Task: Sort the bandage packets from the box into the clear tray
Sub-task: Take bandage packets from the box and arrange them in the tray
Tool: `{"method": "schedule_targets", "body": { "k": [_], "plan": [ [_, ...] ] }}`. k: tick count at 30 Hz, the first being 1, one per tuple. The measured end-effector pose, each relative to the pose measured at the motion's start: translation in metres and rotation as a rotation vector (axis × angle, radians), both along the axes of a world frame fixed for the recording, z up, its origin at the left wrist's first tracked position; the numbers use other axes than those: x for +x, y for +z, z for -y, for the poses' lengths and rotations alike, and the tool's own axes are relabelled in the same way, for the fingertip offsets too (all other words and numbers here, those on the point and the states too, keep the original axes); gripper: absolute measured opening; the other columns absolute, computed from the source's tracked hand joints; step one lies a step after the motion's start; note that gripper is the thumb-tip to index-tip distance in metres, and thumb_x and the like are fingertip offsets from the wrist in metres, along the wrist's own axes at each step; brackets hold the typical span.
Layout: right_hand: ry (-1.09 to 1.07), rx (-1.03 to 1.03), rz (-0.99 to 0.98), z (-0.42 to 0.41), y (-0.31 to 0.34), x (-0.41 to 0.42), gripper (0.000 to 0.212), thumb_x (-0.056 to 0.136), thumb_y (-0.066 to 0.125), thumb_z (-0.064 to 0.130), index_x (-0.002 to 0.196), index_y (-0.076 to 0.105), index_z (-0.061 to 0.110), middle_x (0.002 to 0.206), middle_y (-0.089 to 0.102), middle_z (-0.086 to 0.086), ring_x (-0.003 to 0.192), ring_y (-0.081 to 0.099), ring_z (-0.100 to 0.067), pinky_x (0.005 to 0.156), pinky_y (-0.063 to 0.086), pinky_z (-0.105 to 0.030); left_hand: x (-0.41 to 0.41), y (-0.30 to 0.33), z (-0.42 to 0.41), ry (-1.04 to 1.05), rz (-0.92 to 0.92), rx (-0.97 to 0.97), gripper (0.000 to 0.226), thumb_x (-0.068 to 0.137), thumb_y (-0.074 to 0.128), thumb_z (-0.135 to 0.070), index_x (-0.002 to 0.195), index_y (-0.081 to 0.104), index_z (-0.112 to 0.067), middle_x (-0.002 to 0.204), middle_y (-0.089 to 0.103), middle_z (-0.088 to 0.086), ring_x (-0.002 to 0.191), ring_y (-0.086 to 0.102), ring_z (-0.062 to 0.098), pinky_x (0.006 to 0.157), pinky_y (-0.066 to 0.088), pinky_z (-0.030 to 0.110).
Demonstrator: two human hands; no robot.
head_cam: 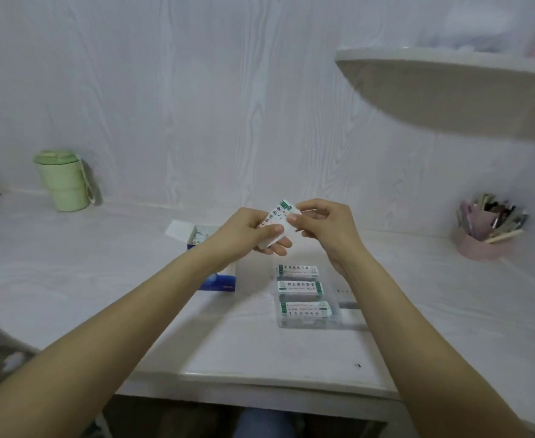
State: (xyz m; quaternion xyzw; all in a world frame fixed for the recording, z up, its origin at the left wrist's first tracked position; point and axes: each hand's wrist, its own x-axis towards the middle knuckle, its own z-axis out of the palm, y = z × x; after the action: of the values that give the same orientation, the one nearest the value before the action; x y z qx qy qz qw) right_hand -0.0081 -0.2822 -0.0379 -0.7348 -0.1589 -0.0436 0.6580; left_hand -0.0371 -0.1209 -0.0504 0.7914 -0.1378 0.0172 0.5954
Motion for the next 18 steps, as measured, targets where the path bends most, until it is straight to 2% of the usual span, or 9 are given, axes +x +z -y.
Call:
{"method": "schedule_targets", "body": {
  "k": [3, 5, 7, 9, 11, 15, 18],
  "plan": [
    [0.006, 0.024, -0.043, 0.023, -0.011, 0.000, 0.018, 0.076, 0.073, -0.004, 0.090, 0.070, 0.008, 0.071, 0.071, -0.001, 0.065, 0.066, -0.008, 0.064, 0.052, -0.016, 0.000, -0.009, 0.017, 0.019, -0.063, -0.102, 0.012, 0.095, 0.055, -0.010, 0.097, 0.065, -0.015, 0.083, 0.074, 0.003, 0.072, 0.072, 0.015, 0.060, 0.053, 0.017],
    [-0.023, 0.018, -0.086, 0.038, -0.019, -0.001, 0.019, 0.076, 0.073, -0.004, 0.093, 0.069, 0.006, 0.079, 0.071, -0.008, 0.069, 0.067, -0.012, 0.064, 0.053, -0.016, 0.001, -0.012, 0.030, 0.028, -0.108, -0.197, 0.013, 0.095, 0.054, -0.011, 0.100, 0.066, -0.013, 0.088, 0.074, 0.007, 0.076, 0.073, 0.019, 0.064, 0.058, 0.020],
    [-0.053, -0.012, -0.130, 0.051, -0.023, -0.002, 0.016, 0.077, 0.074, 0.000, 0.090, 0.068, 0.006, 0.081, 0.068, -0.012, 0.064, 0.067, -0.012, 0.060, 0.054, -0.016, 0.002, -0.014, 0.041, 0.025, -0.136, -0.248, 0.016, 0.095, 0.054, -0.012, 0.106, 0.065, -0.006, 0.097, 0.073, 0.012, 0.083, 0.072, 0.025, 0.073, 0.059, 0.026],
    [-0.057, -0.063, -0.153, 0.065, -0.025, -0.004, 0.011, 0.079, 0.074, 0.003, 0.083, 0.066, 0.010, 0.074, 0.067, -0.007, 0.052, 0.065, -0.009, 0.053, 0.052, -0.016, 0.004, -0.017, 0.052, 0.028, -0.146, -0.254, 0.021, 0.095, 0.055, -0.011, 0.110, 0.064, -0.001, 0.103, 0.071, 0.013, 0.087, 0.071, 0.028, 0.078, 0.058, 0.031],
    [-0.016, -0.008, -0.172, 0.079, -0.026, -0.004, 0.009, 0.081, 0.071, 0.002, 0.080, 0.065, 0.009, 0.070, 0.065, -0.006, 0.052, 0.065, -0.009, 0.054, 0.052, -0.016, 0.005, -0.019, 0.062, 0.047, -0.152, -0.263, 0.023, 0.093, 0.056, -0.010, 0.112, 0.063, 0.001, 0.106, 0.070, 0.012, 0.086, 0.072, 0.028, 0.078, 0.058, 0.033],
    [0.006, 0.179, -0.236, 0.102, -0.033, 0.001, 0.005, 0.085, 0.064, 0.000, 0.081, 0.066, 0.002, 0.073, 0.067, -0.012, 0.064, 0.068, -0.013, 0.063, 0.055, -0.017, 0.009, -0.023, 0.082, 0.108, -0.173, -0.287, 0.020, 0.093, 0.056, -0.011, 0.110, 0.063, -0.003, 0.104, 0.070, 0.011, 0.082, 0.072, 0.026, 0.075, 0.059, 0.032],
    [0.003, 0.205, -0.282, 0.115, -0.041, 0.004, 0.017, 0.089, 0.063, 0.011, 0.076, 0.065, 0.000, 0.072, 0.068, -0.012, 0.066, 0.068, -0.013, 0.066, 0.055, -0.017, 0.009, -0.028, 0.089, 0.091, -0.175, -0.262, 0.016, 0.094, 0.054, -0.011, 0.105, 0.064, -0.005, 0.098, 0.072, 0.009, 0.082, 0.072, 0.023, 0.073, 0.059, 0.027]
  ]
}}
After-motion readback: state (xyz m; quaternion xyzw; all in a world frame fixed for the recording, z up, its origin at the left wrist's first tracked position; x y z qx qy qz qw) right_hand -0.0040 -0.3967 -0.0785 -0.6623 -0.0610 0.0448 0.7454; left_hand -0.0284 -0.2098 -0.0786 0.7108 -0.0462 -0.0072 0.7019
